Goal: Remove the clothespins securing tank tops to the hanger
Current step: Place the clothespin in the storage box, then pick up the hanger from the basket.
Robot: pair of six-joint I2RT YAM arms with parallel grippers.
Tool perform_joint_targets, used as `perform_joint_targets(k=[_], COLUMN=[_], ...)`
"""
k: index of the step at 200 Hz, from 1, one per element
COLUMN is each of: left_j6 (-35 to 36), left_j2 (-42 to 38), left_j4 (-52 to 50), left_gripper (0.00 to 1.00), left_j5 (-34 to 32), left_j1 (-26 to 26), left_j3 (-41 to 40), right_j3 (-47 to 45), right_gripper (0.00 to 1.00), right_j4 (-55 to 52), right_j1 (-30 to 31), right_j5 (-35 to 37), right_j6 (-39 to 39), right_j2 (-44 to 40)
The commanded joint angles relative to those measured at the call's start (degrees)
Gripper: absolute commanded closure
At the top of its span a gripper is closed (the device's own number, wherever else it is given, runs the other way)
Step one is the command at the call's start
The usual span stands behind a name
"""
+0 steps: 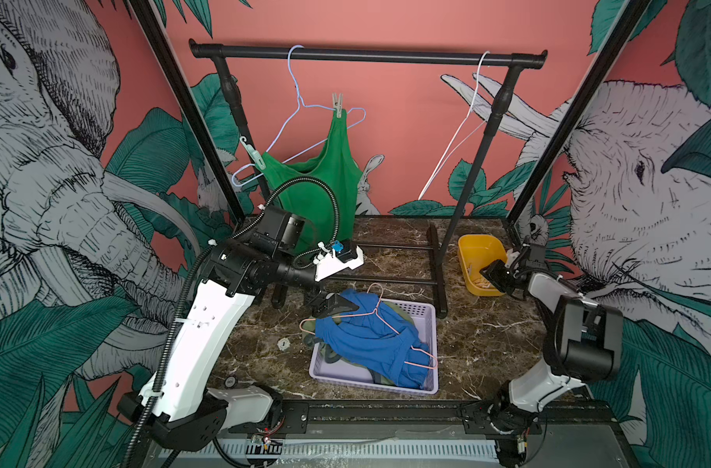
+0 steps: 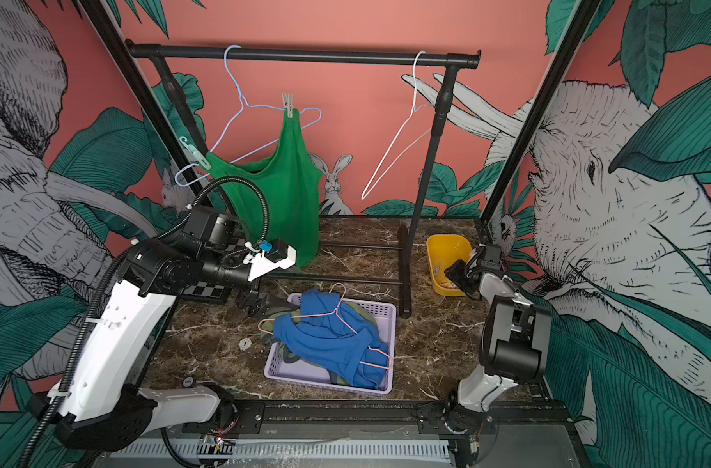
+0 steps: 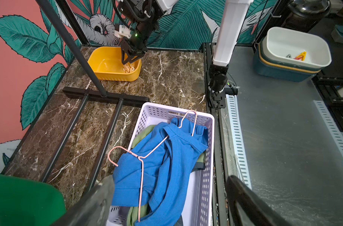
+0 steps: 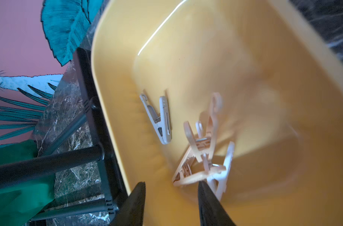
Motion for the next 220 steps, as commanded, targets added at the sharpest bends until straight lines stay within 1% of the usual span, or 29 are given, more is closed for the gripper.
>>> perform_joint_targets(k=[1, 12, 25, 36, 49, 62, 72, 95, 123, 140, 153, 186, 220], left_j6=[2.74, 3.37, 3.81, 4.03, 3.69, 3.68, 4.04, 4.70, 4.47, 4.43, 4.35, 3.91, 4.10], left_j2=[0.32, 0.87, 1.26, 1.78, 2.76, 3.63, 4.03, 3.98, 3.37, 3.10, 3.64, 5.91, 5.45], left_j4=[-3.64, -4.62, -5.31, -5.72, -6.55, -8.13, -9.49, -11.00, -10.95, -10.61, -10.63, -10.74, -10.58], left_gripper=[0.08, 0.08, 0.07, 0.07, 0.07, 0.07, 0.07, 0.08, 0.08, 0.07, 0.07, 0.08, 0.08], left_j5=[-1.40, -2.25, -2.88, -2.93, -2.74, -3.00, -3.40, -5.20, -6.26, -6.04, -5.25, -5.13, -5.41], left_j1=[-0.32, -0.34, -0.51, -0.57, -0.59, -0.73, -0.72, -0.87, -0.85, -0.92, -0.87, -0.83, -0.92], left_j3=[3.34, 4.55, 5.34, 5.87, 6.74, 7.85, 8.13, 7.37, 7.14, 6.65, 6.58, 8.22, 7.81], right_j3=[-3.17, -4.34, -5.72, -5.89, -5.63, -5.37, -5.95, -6.79, -7.73, -7.05, -6.09, -3.37, -1.24], right_gripper=[0.58, 0.59, 0.59, 0.59, 0.59, 0.59, 0.59, 0.58, 0.59, 0.60, 0.60, 0.60, 0.60], right_j4=[-1.72, -2.87, -2.82, -2.52, -2.54, -3.04, -2.63, -2.49, -3.94, -5.11, -6.58, -6.94, -6.87], right_j1=[0.94, 2.46, 5.78, 10.28, 17.33, 24.34, 29.42, 38.83, 45.04, 47.68, 49.65, 51.90, 53.21], right_j5=[0.74, -1.04, -5.79, -11.14, -17.22, -21.48, -23.00, -24.03, -22.76, -21.58, -17.63, -14.33, -11.90], right_j6=[-0.07, -0.15, 0.11, -0.08, -0.51, -1.47, -2.08, -5.36, -10.15, -12.06, -13.56, -15.75, -16.96], right_j2=[-9.89, -14.59, -19.65, -22.47, -24.60, -25.69, -26.34, -25.76, -21.73, -17.44, -14.49, -7.22, -3.46])
